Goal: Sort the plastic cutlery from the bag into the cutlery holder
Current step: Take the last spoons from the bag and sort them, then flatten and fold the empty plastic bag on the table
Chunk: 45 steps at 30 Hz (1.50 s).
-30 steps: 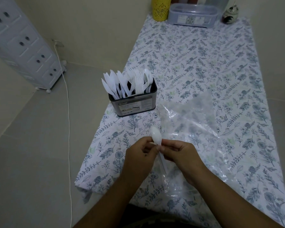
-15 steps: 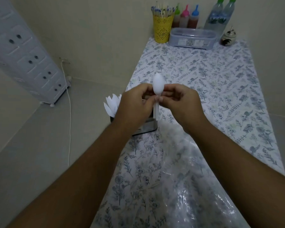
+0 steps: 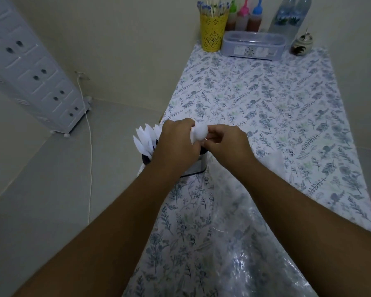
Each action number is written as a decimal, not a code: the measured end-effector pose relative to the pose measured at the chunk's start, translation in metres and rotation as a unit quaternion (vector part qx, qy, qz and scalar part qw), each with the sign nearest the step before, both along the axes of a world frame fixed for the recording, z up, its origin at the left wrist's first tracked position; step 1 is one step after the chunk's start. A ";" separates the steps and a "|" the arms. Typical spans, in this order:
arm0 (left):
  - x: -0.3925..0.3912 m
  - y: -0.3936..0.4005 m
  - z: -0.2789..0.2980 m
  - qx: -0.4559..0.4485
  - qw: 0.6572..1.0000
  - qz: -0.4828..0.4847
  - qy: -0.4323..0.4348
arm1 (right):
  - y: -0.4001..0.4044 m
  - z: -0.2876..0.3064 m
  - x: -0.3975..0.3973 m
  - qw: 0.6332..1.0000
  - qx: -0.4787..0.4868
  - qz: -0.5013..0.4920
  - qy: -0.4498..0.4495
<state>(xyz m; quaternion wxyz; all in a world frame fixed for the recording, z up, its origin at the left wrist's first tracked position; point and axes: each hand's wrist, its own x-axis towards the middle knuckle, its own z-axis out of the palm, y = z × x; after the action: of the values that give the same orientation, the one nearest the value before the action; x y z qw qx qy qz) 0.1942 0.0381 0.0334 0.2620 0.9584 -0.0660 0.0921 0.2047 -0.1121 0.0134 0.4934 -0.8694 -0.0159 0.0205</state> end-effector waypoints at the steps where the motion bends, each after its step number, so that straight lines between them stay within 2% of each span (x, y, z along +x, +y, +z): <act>1: -0.001 0.000 0.002 0.021 1.000 0.007 -0.005 | -0.002 0.000 -0.001 1.000 -0.024 -0.006 0.000; 3: -0.009 -0.003 0.010 0.021 0.999 0.031 -0.031 | -0.007 0.004 -0.005 0.999 -0.034 -0.028 -0.001; 5: -0.026 -0.011 0.016 -0.028 0.996 0.049 -0.070 | -0.016 0.008 -0.015 0.998 -0.036 -0.044 -0.018; 7: -0.051 -0.028 0.013 -0.088 0.993 0.018 -0.074 | -0.030 0.011 -0.030 0.998 -0.046 -0.042 -0.029; 11: -0.102 -0.071 -0.045 -0.111 0.988 -0.088 0.056 | -0.087 -0.020 -0.082 0.989 -0.140 -0.045 -0.021; 13: -0.118 -0.086 -0.086 -0.075 0.979 -0.121 0.143 | -0.118 -0.053 -0.115 0.980 -0.198 -0.034 0.000; 15: -0.131 -0.090 -0.121 0.020 0.961 -0.162 0.225 | -0.139 -0.083 -0.149 0.963 -0.253 0.015 0.095; 17: -0.143 -0.086 -0.146 0.109 0.942 -0.198 0.248 | -0.152 -0.107 -0.184 0.934 -0.307 0.078 0.165; 20: -0.153 -0.079 -0.157 0.150 0.928 -0.225 0.255 | -0.158 -0.121 -0.217 0.918 -0.340 0.091 0.180; 24: -0.142 -0.084 -0.146 0.157 0.935 -0.232 0.220 | -0.148 -0.103 -0.210 0.907 -0.385 0.061 0.156; 27: -0.125 -0.091 -0.139 0.192 0.927 -0.236 0.217 | -0.145 -0.094 -0.190 0.904 -0.403 0.074 0.125; 31: -0.104 -0.097 -0.142 0.213 0.916 -0.223 0.257 | -0.150 -0.096 -0.165 0.913 -0.336 0.101 0.211; 34: -0.097 -0.091 -0.151 0.224 0.910 -0.201 0.283 | -0.157 -0.094 -0.149 0.896 -0.351 0.106 0.250; 36: -0.098 -0.085 -0.156 0.198 0.926 -0.169 0.272 | -0.156 -0.090 -0.140 0.893 -0.362 0.101 0.245; 39: -0.100 -0.087 -0.158 0.176 0.955 -0.148 0.188 | -0.150 -0.087 -0.130 0.896 -0.380 0.089 0.213; 42: -0.096 -0.090 -0.162 0.208 0.935 -0.199 0.209 | -0.152 -0.094 -0.130 0.898 -0.360 0.131 0.218; 45: -0.088 -0.087 -0.162 0.236 0.915 -0.208 0.252 | -0.155 -0.094 -0.128 0.883 -0.371 0.152 0.245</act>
<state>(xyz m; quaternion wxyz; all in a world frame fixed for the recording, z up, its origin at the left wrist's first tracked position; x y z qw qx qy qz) 0.1059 -0.0485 -0.1290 0.0492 0.9484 -0.2153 -0.2273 0.0770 -0.2674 -0.0806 0.1133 -0.9431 -0.0180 0.3121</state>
